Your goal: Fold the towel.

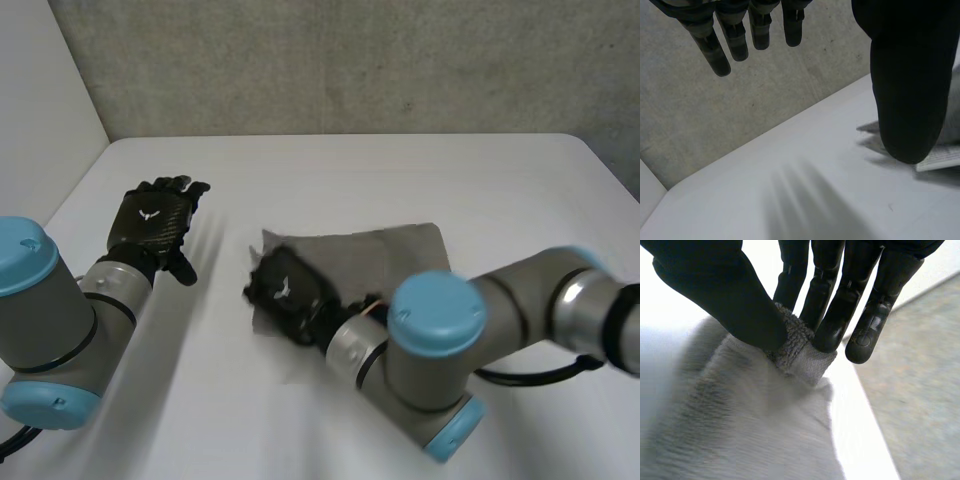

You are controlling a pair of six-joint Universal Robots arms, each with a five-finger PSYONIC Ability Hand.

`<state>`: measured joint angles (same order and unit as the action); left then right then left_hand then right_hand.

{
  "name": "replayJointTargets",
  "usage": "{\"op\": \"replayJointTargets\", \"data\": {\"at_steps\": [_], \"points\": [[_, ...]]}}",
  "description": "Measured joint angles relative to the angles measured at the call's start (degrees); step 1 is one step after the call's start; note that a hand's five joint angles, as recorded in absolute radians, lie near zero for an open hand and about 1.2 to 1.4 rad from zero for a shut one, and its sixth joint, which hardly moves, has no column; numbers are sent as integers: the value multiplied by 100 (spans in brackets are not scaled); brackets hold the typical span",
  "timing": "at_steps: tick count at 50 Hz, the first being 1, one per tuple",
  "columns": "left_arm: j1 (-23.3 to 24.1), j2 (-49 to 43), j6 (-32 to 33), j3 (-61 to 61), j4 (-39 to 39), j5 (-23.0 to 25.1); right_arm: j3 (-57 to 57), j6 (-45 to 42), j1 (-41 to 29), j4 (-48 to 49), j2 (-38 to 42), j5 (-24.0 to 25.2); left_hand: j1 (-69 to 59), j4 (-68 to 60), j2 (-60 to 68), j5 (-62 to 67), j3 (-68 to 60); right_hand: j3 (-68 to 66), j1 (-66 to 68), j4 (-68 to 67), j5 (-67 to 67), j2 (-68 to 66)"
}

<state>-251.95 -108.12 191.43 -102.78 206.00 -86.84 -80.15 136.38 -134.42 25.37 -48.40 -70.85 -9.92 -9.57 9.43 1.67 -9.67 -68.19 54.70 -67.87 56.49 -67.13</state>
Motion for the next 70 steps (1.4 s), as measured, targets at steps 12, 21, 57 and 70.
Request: {"op": "replayJointTargets", "data": {"at_steps": [12,21,57,70], "points": [[77,-5,5,-46,5,2,-251,224,15,-82,-365,-705,0,0,0,0,0,5586,-4280,5463,-5306,5428],[587,8,-8,-13,7,16,-1225,1891,1031,-168,-1742,-1019,0,0,0,0,0,5586,-4280,5464,-5326,5428],[1461,-1132,53,506,-111,-41,-1109,2208,2053,-727,-1611,-1001,-79,-118,142,0,-114,27,-248,-33,-78,-31],[788,-610,48,221,-408,-477,86,1863,-258,-684,-590,-938,-79,-118,142,0,-114,21,-248,-36,-38,-31]]}}
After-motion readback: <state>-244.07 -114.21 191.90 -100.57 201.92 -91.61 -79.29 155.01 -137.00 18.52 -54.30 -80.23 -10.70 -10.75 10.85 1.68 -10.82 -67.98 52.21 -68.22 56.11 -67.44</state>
